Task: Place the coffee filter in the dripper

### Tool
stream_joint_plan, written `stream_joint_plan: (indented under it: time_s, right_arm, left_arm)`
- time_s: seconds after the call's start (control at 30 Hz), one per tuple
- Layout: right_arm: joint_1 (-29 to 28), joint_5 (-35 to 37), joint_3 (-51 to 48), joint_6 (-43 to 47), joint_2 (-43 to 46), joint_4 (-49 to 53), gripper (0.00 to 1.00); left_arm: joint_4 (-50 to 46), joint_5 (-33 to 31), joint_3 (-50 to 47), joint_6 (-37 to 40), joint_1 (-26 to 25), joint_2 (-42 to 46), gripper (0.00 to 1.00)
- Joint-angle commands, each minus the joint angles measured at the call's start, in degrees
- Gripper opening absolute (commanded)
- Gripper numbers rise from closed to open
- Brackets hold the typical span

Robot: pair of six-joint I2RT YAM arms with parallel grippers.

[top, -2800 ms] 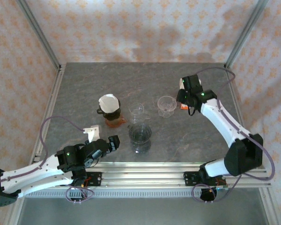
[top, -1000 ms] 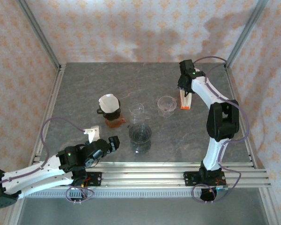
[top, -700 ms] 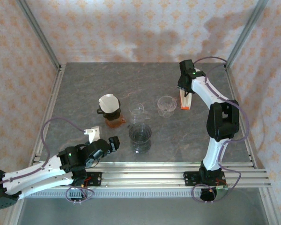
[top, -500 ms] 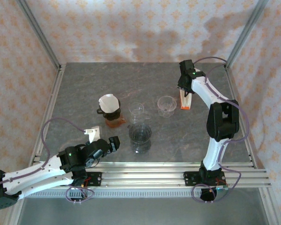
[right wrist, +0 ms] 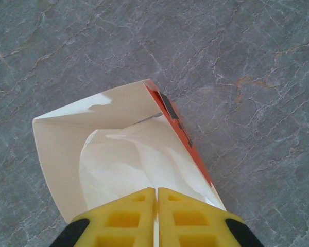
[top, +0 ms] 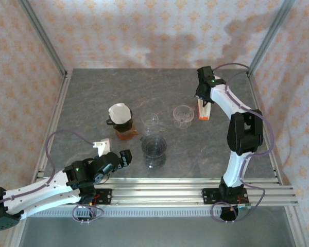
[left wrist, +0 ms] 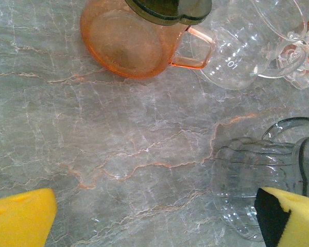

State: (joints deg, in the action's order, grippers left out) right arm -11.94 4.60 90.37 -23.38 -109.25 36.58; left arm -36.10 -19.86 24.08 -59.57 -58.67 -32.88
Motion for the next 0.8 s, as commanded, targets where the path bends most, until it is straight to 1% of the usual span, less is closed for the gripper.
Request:
stream_joint_plan:
  time_s: [0.0,0.17,0.5,0.63,0.77]
  right_arm:
    - [0.3,1.7,-0.8,-0.2,0.5,-0.1,0.0]
    - [0.3,2.6,-2.3,0.6,4.2,-1.5,0.0]
    - [0.4,3.9,-6.0,0.7,13.3,-0.5,0.0]
    - [0.4,3.9,-10.1,0.0,19.5,-1.4,0.0]
    - [0.2,2.3,-15.0,-0.9,28.4,-2.6,0.0]
  left_arm:
    - [0.8,-0.3,-0.9,-0.2,0.8,-0.2,1.0]
    - [0.8,0.1,-0.9,-0.3,0.9,-0.2,1.0]
    - [1.6,0.6,-0.9,-0.2,1.2,-0.3,1.0]
    - [0.9,0.6,-0.2,0.0,1.3,0.1,1.0]
    - [0.4,0.6,0.8,1.1,1.2,0.6,1.0]
